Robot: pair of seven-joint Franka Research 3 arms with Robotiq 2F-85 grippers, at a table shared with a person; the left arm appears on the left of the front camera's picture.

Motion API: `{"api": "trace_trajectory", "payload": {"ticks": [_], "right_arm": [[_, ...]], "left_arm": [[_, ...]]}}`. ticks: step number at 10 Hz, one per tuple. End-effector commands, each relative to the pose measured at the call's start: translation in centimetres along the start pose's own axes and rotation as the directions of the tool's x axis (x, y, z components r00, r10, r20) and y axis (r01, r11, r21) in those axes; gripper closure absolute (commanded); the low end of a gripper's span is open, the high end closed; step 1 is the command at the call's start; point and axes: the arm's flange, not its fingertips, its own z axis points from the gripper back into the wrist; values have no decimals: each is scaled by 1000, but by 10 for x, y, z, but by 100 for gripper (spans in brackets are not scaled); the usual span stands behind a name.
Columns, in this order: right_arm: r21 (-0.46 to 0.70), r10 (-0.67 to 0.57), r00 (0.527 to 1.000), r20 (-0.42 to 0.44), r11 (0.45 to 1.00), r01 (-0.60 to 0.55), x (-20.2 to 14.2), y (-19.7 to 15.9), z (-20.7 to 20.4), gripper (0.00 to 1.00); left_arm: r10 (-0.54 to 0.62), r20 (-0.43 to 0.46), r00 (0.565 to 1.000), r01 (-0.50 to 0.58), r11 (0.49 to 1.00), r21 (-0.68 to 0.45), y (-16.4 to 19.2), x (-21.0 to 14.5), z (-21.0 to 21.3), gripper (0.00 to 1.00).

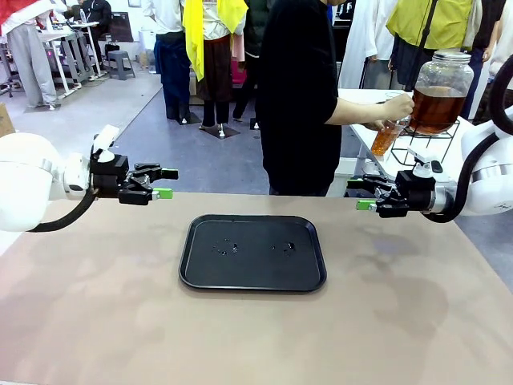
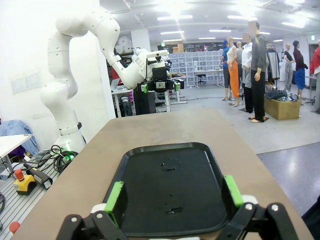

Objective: Pour the drink into the iced cup.
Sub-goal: Open the gripper to release the iced cup you were holding.

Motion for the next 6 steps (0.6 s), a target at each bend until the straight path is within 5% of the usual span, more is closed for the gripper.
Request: {"api": "trace_trajectory", "payload": {"ticks": [1,6], "right_arm": [[2,5,1000,4,1000,-5,3,1,0,0],[2,5,1000,4,1000,-5,3,1,0,0]], "left_arm": [[0,4,1000,0,1000,14,1,2,-2,0],[0,4,1000,0,1000,14,1,2,-2,0]]}}
